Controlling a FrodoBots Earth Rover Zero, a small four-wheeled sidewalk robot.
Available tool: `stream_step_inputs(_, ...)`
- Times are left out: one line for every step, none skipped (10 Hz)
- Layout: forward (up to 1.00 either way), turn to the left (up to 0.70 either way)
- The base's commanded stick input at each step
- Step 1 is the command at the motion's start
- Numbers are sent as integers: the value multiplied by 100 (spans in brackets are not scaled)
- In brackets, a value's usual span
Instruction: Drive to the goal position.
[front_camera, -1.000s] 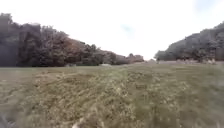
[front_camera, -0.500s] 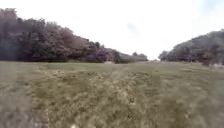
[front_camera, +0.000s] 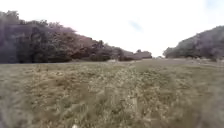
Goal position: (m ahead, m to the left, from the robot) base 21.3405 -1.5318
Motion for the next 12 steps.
stream_step_inputs(100, -39)
stream_step_inputs(100, -40)
stream_step_inputs(100, -35)
stream_step_inputs(100, -27)
stream_step_inputs(100, 0)
stream_step_inputs(100, 0)
stream_step_inputs(100, 0)
stream_step_inputs(100, 0)
stream_step_inputs(100, 0)
stream_step_inputs(100, 0)
stream_step_inputs(100, 0)
stream_step_inputs(100, 0)
